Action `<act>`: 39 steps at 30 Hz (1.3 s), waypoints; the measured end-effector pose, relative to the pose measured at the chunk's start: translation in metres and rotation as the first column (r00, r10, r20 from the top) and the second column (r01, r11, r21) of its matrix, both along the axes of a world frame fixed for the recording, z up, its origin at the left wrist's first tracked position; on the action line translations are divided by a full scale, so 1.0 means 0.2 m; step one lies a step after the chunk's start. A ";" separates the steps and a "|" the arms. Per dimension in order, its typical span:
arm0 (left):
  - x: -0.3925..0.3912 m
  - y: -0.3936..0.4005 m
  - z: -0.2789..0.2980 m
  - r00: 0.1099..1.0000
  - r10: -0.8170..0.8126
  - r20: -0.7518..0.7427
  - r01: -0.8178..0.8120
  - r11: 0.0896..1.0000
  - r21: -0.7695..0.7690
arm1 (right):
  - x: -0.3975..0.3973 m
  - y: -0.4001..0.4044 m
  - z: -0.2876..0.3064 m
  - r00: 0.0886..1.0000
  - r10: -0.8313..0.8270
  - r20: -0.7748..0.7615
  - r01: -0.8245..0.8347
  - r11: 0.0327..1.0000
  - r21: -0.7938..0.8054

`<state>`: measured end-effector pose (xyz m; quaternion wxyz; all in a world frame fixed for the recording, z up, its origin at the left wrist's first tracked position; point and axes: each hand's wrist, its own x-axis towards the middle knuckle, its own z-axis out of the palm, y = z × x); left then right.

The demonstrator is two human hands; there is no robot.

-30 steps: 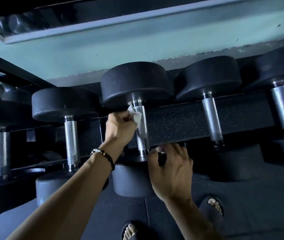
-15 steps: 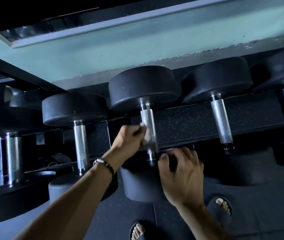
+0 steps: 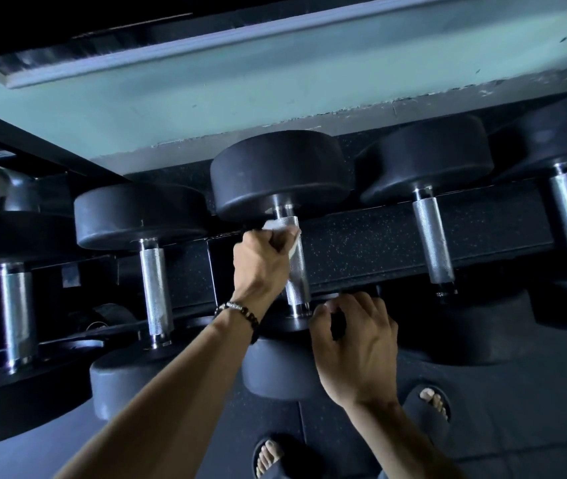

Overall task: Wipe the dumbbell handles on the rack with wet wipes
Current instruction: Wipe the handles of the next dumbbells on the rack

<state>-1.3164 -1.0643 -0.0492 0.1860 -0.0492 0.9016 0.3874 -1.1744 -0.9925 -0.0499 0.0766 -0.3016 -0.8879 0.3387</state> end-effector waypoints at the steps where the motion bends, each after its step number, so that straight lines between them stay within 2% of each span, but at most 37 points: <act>1: 0.05 -0.03 0.00 0.998 -0.062 0.015 0.062 0.998 -0.011 | 0.00 0.00 0.00 1.000 0.009 0.010 -0.009 1.000 0.000; 3: 0.06 -0.04 0.01 0.995 -0.102 0.018 0.102 0.995 -0.014 | 0.00 0.00 0.01 1.000 0.007 0.029 -0.007 1.000 -0.003; 5: -0.02 0.01 0.00 1.000 -0.013 -0.026 0.013 1.000 -0.009 | 0.00 0.00 0.00 1.000 -0.004 0.024 0.004 1.000 -0.016; 8: -0.09 0.07 -0.02 0.996 0.091 0.016 -0.092 0.989 0.114 | 0.00 0.00 0.01 1.000 -0.006 0.010 0.007 1.000 -0.019; 11: 0.05 -0.03 0.00 0.985 -0.075 0.152 0.051 0.987 0.153 | 0.00 0.00 0.01 0.999 0.017 0.037 -0.016 0.999 -0.029; 13: 0.12 -0.09 0.01 0.946 -0.142 0.290 0.070 0.967 0.244 | 0.00 0.00 0.02 0.998 0.023 0.054 -0.022 0.999 -0.024; 14: 0.11 -0.09 0.02 0.942 -0.144 0.304 0.060 0.962 0.267 | 0.00 0.00 0.03 0.999 0.018 0.051 -0.017 1.000 -0.021; 17: -0.07 -0.03 0.01 0.985 -0.046 0.166 0.003 0.968 0.249 | -0.01 -0.01 0.02 1.000 -0.001 0.023 0.001 1.000 -0.022; 19: -0.10 -0.02 -0.01 0.988 -0.066 0.141 0.029 0.969 0.246 | 0.00 0.00 0.01 1.000 0.001 0.028 -0.001 1.000 -0.022; 23: 0.08 -0.14 -0.03 0.913 -0.265 0.311 0.190 0.949 0.251 | 0.00 -0.01 0.02 0.998 0.024 0.055 -0.023 1.000 -0.014; 25: 0.07 -0.15 -0.02 0.888 -0.315 0.334 0.246 0.941 0.233 | 0.00 -0.01 0.02 0.998 0.019 0.058 -0.019 1.000 -0.009; 29: -0.02 -0.13 -0.02 0.934 -0.231 0.272 0.137 0.936 0.323 | 0.00 -0.01 0.01 0.998 0.008 0.061 -0.006 0.999 -0.031; 33: 0.09 -0.18 -0.03 0.871 -0.373 0.319 0.299 0.918 0.259 | 0.00 -0.01 0.02 0.998 0.030 0.060 -0.029 0.999 -0.030; 39: 0.09 -0.19 -0.06 0.881 -0.284 0.379 0.162 0.932 0.324 | -0.01 0.00 0.02 0.995 0.019 0.096 -0.015 0.999 -0.045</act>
